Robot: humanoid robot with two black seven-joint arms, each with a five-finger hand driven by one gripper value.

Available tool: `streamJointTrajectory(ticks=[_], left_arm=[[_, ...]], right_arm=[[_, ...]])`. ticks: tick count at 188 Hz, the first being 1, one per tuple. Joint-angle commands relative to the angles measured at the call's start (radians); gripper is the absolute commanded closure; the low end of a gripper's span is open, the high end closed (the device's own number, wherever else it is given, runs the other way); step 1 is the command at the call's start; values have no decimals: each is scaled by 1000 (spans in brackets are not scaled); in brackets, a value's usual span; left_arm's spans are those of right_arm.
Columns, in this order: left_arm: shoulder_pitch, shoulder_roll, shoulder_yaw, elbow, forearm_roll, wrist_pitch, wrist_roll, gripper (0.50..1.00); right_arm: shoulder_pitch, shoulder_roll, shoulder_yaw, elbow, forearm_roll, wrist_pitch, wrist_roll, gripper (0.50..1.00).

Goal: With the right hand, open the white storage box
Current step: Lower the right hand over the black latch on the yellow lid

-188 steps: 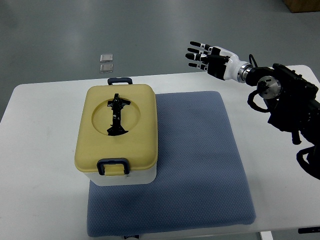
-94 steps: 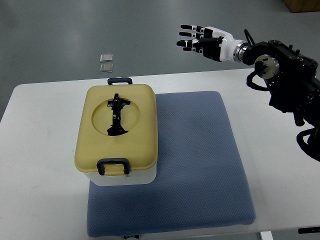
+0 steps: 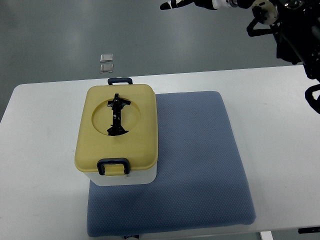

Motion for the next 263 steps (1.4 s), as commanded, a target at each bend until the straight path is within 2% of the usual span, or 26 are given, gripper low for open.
streamJointTrajectory(ticks=[1, 22, 38, 47, 62, 93, 117, 144, 183, 209, 263], left_arm=[[0, 0, 0, 0, -1, 0, 0, 500], [0, 0, 0, 0, 1, 0, 0, 500], [0, 0, 0, 0, -1, 0, 0, 500], [0, 0, 0, 0, 1, 0, 0, 500], [0, 0, 0, 0, 1, 0, 0, 500], [0, 0, 0, 0, -1, 0, 0, 500], [0, 0, 0, 0, 1, 0, 0, 500], [0, 0, 0, 0, 1, 0, 0, 500], [0, 0, 0, 0, 1, 0, 0, 500], [0, 0, 0, 0, -1, 0, 0, 500], [0, 0, 0, 0, 1, 1, 0, 500]], right_arm=[[42, -6, -11, 100, -48, 0, 2, 566], [51, -70, -6, 291, -203, 0, 8, 568], [51, -143, 11, 516, -408, 0, 60, 568], [43, -192, 26, 659, -548, -83, 107, 568], [25, -247, 64, 817, -706, -152, 164, 570], [-13, -314, 120, 995, -839, -145, 206, 568], [-12, -344, 121, 1115, -896, -60, 230, 568], [-1, -294, 120, 1119, -993, -74, 230, 570], [2, -190, 107, 1075, -1088, -151, 230, 570], [-1, -150, 106, 1038, -1155, -220, 233, 570], [-10, -118, 38, 1009, -1229, -292, 239, 572]])
